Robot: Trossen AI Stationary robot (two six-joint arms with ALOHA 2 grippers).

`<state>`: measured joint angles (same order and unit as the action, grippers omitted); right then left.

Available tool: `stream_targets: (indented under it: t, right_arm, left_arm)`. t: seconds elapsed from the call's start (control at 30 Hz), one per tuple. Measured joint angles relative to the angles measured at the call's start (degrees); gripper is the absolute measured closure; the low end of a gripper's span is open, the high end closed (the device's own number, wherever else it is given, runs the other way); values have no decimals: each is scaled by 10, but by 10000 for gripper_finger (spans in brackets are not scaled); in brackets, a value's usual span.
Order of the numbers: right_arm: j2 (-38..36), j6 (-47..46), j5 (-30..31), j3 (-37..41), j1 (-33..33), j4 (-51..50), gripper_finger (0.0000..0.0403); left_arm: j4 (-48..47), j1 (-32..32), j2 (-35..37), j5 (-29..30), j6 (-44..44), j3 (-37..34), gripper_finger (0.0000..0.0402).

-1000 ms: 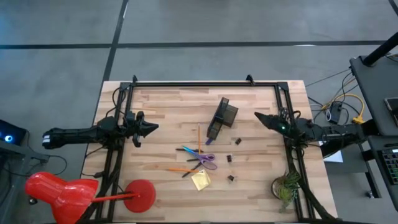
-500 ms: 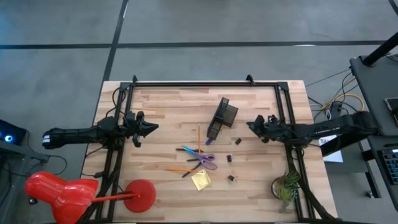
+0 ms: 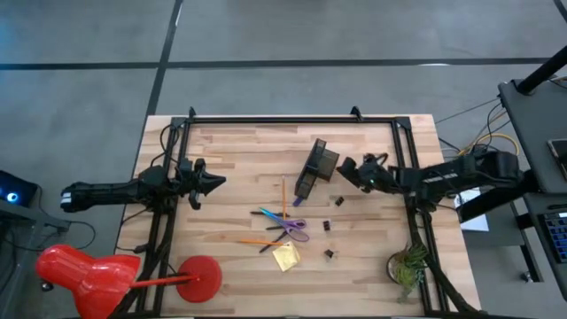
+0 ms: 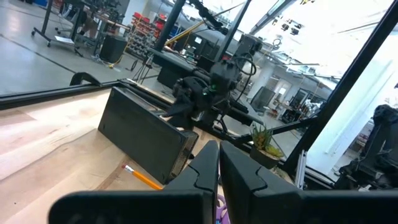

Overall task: Pick and place office supplies into organizer
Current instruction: Prepare the desk organizer

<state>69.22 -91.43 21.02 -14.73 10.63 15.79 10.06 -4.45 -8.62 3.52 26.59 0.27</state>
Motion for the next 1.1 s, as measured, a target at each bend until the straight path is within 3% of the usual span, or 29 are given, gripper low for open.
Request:
stream_targets:
  t: [0.37, 0.53, 0.9, 1.1]
  right_arm:
    - [98, 93, -90, -68, 91, 0, 189]
    - [139, 129, -123, -86, 122, 78, 205]
    - [213, 173, -161, -132, 134, 93, 280]
    - [191, 305, -173, -189, 133, 58, 372]
  left_arm:
    - [0, 0, 0, 0, 0, 0, 402]
    - [0, 0, 0, 0, 0, 0, 402]
    - [0, 0, -1, 0, 0, 0, 402]
    - [0, 0, 0, 0, 0, 0, 402]
